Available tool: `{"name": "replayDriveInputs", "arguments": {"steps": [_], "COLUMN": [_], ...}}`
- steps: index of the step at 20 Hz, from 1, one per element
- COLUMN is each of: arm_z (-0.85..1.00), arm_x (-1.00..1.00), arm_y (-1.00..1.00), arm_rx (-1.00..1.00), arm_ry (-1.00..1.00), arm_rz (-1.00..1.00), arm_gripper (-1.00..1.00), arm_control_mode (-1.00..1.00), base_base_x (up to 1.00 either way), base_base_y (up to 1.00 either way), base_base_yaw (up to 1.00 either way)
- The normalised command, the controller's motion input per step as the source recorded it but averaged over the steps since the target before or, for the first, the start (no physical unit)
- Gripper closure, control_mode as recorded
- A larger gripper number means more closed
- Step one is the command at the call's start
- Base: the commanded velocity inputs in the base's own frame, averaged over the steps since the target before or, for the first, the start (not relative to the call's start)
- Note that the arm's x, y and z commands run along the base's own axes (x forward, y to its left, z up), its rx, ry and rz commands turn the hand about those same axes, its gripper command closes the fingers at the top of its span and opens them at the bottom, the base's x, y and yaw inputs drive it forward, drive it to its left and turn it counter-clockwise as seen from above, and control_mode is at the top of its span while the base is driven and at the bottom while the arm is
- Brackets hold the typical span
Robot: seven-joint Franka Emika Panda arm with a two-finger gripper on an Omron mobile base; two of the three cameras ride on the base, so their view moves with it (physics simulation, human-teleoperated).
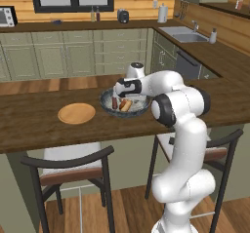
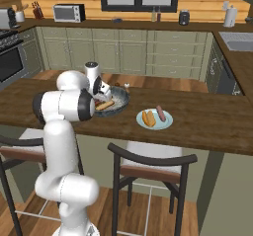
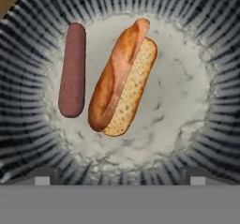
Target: Place one bun and one sausage from the bowl on each plate.
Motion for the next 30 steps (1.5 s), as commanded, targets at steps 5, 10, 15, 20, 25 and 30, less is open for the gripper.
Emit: {"name": "replayDriveInputs", "arguments": {"steps": [5,10,15,20,25,30], "arm_z": [-0.29,-0.19,-0.14,-0.16,-0.26,-0.11], "arm_x": [0.38,0.25,0.26,0.3,0.2,0.05], "arm_y": [0.03,0.1,0.09,0.0,0.0,0.0], "arm_rx": [0.0,0.0,0.0,0.0,0.0,0.0], "arm_ry": [0.0,0.04,0.05,0.01,0.02,0.02], "arm_rz": [0.0,0.0,0.0,0.0,0.0,0.0], "arm_gripper": [-1.0,-1.0,-1.0,-1.0,-1.0,1.0], "arm_control_mode": [-1.0,-1.0,-1.0,-1.0,-1.0,-1.0], "base_base_x": [0.0,0.0,0.0,0.0,0.0,0.0], "base_base_y": [0.0,0.0,0.0,0.0,0.0,0.0], "base_base_yaw": [0.0,0.0,0.0,0.0,0.0,0.0]}}
